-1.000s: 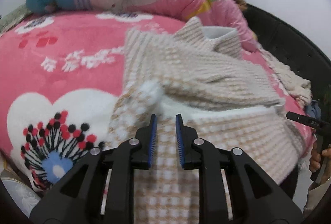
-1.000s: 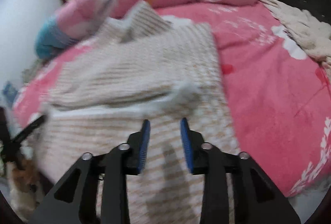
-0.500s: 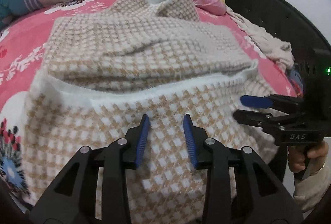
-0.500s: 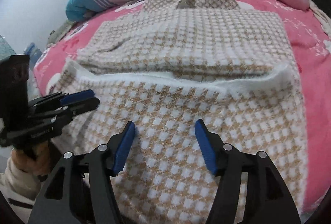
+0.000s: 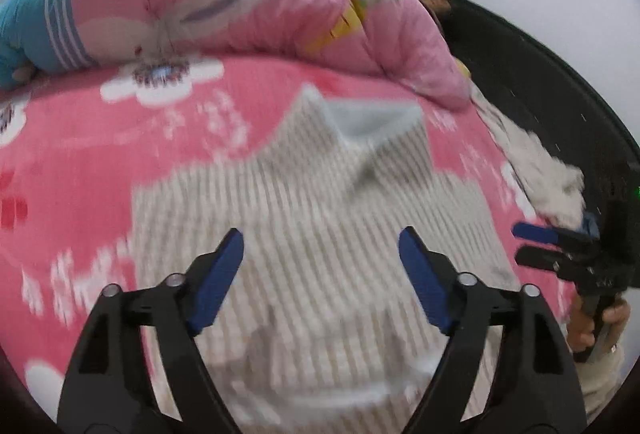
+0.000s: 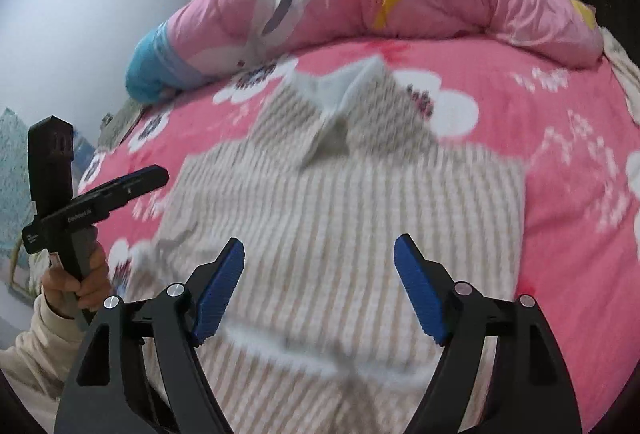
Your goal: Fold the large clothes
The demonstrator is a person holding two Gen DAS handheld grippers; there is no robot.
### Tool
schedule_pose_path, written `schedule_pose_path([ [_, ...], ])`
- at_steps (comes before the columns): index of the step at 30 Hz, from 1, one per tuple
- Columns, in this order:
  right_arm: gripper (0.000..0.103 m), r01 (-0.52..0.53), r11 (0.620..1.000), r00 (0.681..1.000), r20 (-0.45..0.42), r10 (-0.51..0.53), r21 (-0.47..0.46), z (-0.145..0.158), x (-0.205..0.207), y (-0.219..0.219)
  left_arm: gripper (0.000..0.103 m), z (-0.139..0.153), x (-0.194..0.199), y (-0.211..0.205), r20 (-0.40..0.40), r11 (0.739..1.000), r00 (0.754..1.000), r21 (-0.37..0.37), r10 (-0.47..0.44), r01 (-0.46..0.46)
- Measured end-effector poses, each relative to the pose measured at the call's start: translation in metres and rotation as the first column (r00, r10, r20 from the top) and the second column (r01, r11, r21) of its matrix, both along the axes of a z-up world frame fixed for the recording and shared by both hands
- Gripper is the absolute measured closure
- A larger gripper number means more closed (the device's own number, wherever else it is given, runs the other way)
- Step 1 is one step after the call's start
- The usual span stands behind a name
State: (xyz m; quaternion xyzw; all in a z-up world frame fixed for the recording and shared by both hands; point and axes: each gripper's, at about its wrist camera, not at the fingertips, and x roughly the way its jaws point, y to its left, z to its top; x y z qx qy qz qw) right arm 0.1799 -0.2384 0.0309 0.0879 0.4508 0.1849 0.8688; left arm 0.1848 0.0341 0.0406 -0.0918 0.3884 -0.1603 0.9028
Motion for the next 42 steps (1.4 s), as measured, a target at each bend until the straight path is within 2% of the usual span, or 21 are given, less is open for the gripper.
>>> schedule_pose_path([
  [8,0.028,0.067,0.998,0.998,0.001,-0.067,0.022,0.001,0.120,0.003,0.025,-0.004,0.146,-0.014,-0.085,0.994,0.994,-0.075,0.067,-0.073],
  [10,0.028,0.082,0.996,0.997,-0.007,-0.082,0.021,-0.003,0.142,0.006,0.025,-0.009,0.170,-0.020,-0.103,0.993,0.991,-0.074,0.087,-0.095],
  [16,0.028,0.102,0.995,0.994,-0.045,-0.102,-0.001,-0.020,0.192,0.019,0.028,-0.032,0.223,-0.050,-0.165,0.994,0.980,0.049,0.107,-0.100],
  [18,0.028,0.107,0.994,0.993,-0.051,-0.109,-0.031,-0.025,0.201,0.022,0.046,-0.041,0.232,-0.058,-0.191,0.989,0.975,0.114,0.112,-0.091],
  [19,0.028,0.110,0.993,0.992,-0.055,-0.112,-0.047,-0.027,0.204,0.023,0.051,-0.045,0.235,-0.060,-0.207,0.986,0.971,0.140,0.119,-0.091],
  [21,0.030,0.114,0.991,0.991,-0.063,-0.118,-0.069,-0.030,0.208,0.023,0.061,-0.045,0.233,-0.059,-0.208,0.989,0.972,0.124,0.105,-0.080],
  [22,0.037,0.114,0.990,0.991,-0.068,-0.119,-0.080,-0.031,0.208,0.023,0.065,-0.044,0.231,-0.058,-0.198,0.989,0.975,0.126,0.100,-0.075],
  [24,0.048,0.117,0.989,0.989,-0.075,-0.124,-0.089,-0.031,0.206,0.021,0.079,-0.036,0.223,-0.061,-0.174,0.988,0.982,0.143,0.075,-0.051],
  [25,0.058,0.115,0.990,0.990,-0.076,-0.121,-0.086,-0.029,0.203,0.020,0.083,-0.031,0.216,-0.065,-0.158,0.987,0.986,0.155,0.058,-0.033],
  [28,0.077,0.111,0.989,0.991,-0.066,-0.118,-0.099,-0.020,0.189,0.017,0.089,-0.015,0.196,-0.075,-0.111,0.978,0.994,0.206,0.011,0.012],
  [30,0.081,0.105,0.988,0.992,-0.057,-0.112,-0.111,-0.014,0.177,0.016,0.091,-0.006,0.179,-0.078,-0.084,0.972,0.996,0.230,-0.019,0.038],
  [35,0.087,0.073,0.987,0.996,-0.031,-0.078,-0.141,-0.003,0.141,0.017,0.094,0.007,0.132,-0.073,-0.041,0.968,0.996,0.235,-0.080,0.088],
  [42,0.092,0.006,0.972,1.000,0.003,-0.005,-0.236,-0.005,0.076,0.023,0.094,0.004,0.059,-0.063,0.015,0.947,0.983,0.271,-0.181,0.171],
])
